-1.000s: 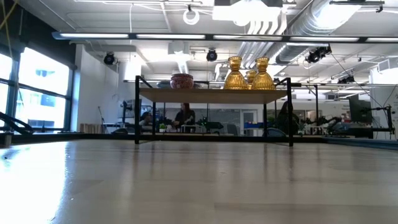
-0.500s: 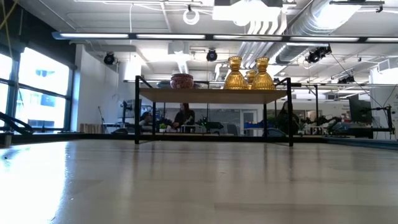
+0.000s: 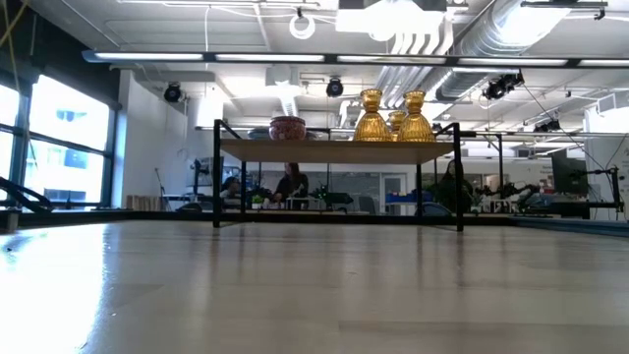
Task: Pick & Place candle stick holders
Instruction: Return to Home Position
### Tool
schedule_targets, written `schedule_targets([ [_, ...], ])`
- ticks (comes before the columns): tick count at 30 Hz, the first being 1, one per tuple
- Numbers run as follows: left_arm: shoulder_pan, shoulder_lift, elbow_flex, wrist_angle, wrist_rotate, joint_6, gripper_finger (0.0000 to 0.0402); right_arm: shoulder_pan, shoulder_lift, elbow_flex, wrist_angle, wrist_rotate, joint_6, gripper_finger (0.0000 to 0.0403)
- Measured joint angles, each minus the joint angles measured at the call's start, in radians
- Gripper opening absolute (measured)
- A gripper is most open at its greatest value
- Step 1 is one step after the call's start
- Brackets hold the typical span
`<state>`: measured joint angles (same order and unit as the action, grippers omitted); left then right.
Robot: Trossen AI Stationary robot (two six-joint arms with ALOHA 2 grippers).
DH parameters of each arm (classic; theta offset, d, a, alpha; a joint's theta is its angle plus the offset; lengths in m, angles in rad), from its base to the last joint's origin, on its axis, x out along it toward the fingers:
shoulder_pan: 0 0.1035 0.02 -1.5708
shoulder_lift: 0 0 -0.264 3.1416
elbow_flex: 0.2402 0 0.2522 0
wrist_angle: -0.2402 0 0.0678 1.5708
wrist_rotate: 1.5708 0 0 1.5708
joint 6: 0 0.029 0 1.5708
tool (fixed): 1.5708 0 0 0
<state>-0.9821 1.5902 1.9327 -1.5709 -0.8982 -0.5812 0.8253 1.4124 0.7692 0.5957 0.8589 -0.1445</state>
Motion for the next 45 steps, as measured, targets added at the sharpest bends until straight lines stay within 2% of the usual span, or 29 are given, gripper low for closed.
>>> schedule_targets([
  [7, 0.000, 0.000, 0.000, 0.000, 0.001, -0.009, 0.0056, 0.000, 0.000, 0.000, 0.000, -0.073, -0.078, 0.0069],
  [17, 0.000, 0.000, 0.000, 0.000, 0.001, -0.029, 0.0056, 0.000, 0.000, 0.000, 0.000, -0.073, -0.092, 0.0059],
  [26, 0.000, 0.000, -0.071, 0.000, 0.007, -0.037, 0.0056, 0.000, 0.000, 0.000, -0.015, -0.073, -0.100, 0.0003],
  [35, 0.000, 0.000, -0.138, 0.005, -0.005, -0.081, 0.0056, 0.000, 0.000, 0.000, -0.015, -0.072, -0.178, 0.0025],
  [41, 0.000, -0.017, -0.142, 0.001, -0.076, -0.080, 0.0056, 0.011, -0.006, 0.000, 0.014, 0.045, -0.338, 0.0027],
  [45, 0.000, -0.088, -0.142, 0.001, -0.090, -0.079, 0.0056, 0.041, -0.067, 0.000, 0.004, 0.080, -0.355, 0.0028],
])
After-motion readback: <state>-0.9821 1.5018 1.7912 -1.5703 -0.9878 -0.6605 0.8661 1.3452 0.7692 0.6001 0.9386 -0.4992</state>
